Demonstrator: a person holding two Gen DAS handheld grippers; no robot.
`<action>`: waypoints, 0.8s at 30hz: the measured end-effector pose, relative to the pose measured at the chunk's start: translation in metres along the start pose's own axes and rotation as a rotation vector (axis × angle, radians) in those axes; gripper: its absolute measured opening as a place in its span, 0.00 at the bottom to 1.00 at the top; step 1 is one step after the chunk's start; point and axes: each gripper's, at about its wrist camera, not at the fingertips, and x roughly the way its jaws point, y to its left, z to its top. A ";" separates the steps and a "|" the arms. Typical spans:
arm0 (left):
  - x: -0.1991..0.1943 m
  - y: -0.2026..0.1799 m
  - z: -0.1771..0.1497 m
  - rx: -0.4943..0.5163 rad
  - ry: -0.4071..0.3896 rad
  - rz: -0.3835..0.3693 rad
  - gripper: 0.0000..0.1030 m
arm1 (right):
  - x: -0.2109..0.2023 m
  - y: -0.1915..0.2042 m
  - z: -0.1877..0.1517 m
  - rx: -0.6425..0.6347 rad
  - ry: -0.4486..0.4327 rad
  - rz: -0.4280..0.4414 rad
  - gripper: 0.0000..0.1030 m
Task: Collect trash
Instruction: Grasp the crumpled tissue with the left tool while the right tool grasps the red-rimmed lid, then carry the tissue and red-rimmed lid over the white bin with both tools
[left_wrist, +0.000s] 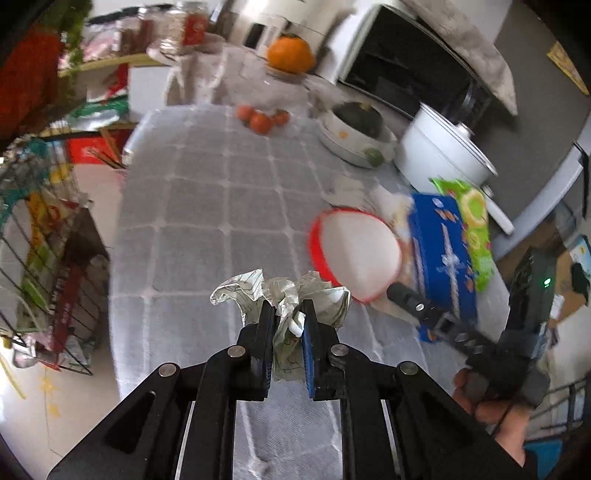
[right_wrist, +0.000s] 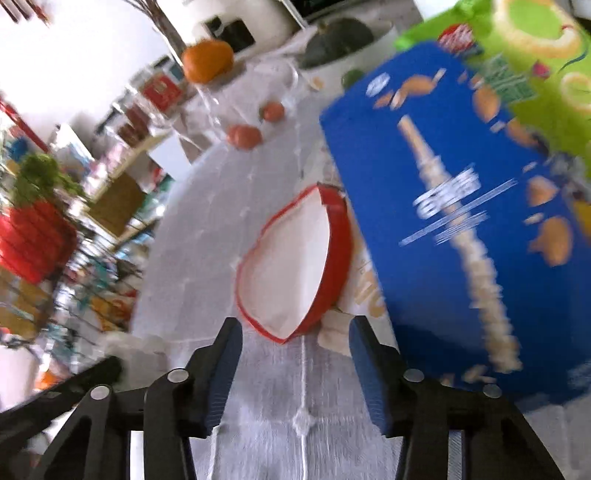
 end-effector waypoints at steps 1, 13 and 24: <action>0.000 0.002 0.001 -0.006 -0.005 0.007 0.14 | 0.009 0.003 0.000 -0.007 -0.005 -0.036 0.47; 0.004 0.016 0.008 -0.065 -0.016 0.015 0.14 | 0.036 0.013 -0.007 0.007 -0.046 -0.134 0.04; -0.026 0.014 0.006 -0.083 -0.069 0.000 0.14 | -0.023 0.022 -0.007 -0.032 -0.101 -0.135 0.01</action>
